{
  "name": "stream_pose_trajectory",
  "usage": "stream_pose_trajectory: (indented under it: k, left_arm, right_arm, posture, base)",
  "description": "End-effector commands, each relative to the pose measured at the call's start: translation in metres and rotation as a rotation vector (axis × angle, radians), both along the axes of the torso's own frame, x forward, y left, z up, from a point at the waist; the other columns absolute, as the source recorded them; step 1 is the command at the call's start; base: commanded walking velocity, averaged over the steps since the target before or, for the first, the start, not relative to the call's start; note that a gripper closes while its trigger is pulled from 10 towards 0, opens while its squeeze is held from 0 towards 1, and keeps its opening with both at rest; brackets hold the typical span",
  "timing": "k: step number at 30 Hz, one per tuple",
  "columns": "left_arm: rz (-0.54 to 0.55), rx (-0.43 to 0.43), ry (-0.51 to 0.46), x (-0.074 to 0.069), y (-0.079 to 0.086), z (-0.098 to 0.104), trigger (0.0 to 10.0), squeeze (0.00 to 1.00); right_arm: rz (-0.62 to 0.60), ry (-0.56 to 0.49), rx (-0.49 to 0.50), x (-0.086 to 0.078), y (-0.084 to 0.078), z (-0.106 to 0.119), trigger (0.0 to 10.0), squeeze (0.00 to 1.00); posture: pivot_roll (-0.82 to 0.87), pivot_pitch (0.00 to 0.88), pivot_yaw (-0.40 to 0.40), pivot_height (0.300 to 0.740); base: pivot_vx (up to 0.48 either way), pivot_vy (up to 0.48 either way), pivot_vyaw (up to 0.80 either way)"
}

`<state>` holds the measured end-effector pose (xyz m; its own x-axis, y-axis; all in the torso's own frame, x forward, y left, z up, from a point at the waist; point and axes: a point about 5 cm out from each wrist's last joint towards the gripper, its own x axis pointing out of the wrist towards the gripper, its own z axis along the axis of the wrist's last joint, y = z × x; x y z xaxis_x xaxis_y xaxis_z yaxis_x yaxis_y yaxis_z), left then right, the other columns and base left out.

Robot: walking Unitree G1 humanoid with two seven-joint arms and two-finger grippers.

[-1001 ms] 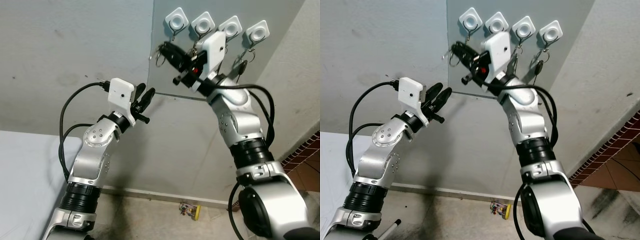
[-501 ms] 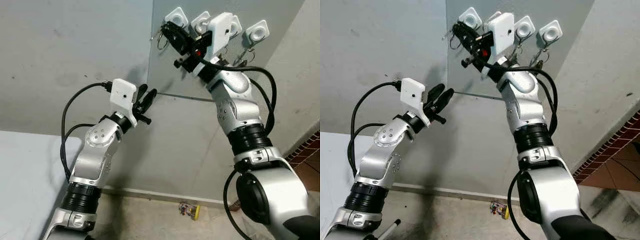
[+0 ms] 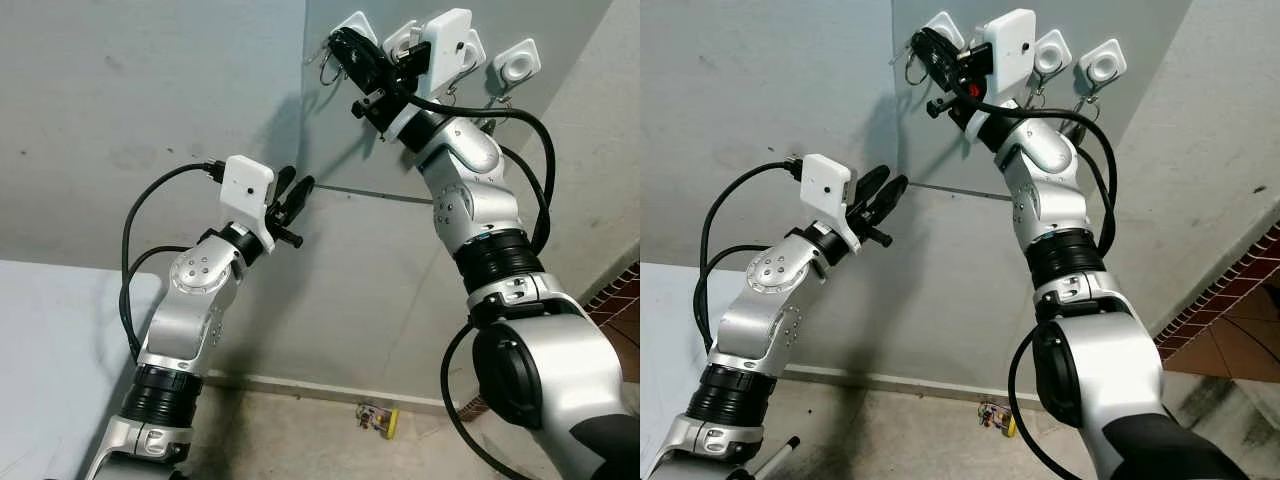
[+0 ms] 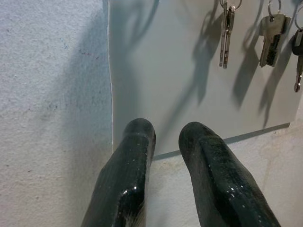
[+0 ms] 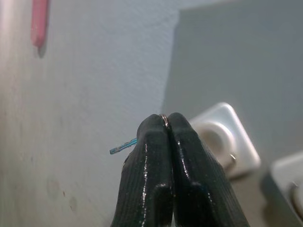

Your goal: Hang keys on a hook

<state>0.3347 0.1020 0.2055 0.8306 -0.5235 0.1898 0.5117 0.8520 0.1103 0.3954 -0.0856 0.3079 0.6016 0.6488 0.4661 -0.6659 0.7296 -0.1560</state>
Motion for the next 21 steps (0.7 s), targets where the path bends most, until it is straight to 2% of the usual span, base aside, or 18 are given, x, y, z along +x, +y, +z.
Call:
stream_pose_trajectory:
  k: [1,11,21]
  left_arm:
    - [-0.004,0.004,-0.012,-0.002,-0.001,0.004,10.0,0.0]
    - [-0.003,0.006,-0.012,-0.001,-0.001,0.005,10.0,0.0]
    - [0.004,0.005,-0.016,0.0,0.001,0.007,10.0,0.0]
  right_arm:
    - [-0.008,-0.038,0.015,0.0,-0.006,0.012,10.0,0.0]
    - [-0.042,-0.03,0.007,0.003,-0.023,0.009,10.0,0.0]
    - [0.011,-0.02,-0.052,0.0,-0.022,-0.001,10.0,0.0]
  posture:
    - [-0.04,0.05,-0.091,0.74]
    - [-0.05,0.057,-0.085,0.74]
    - [-0.04,0.062,-0.084,0.74]
  base:
    - [0.0,0.0,0.0]
    - [0.0,0.0,0.0]
    - [0.0,0.0,0.0]
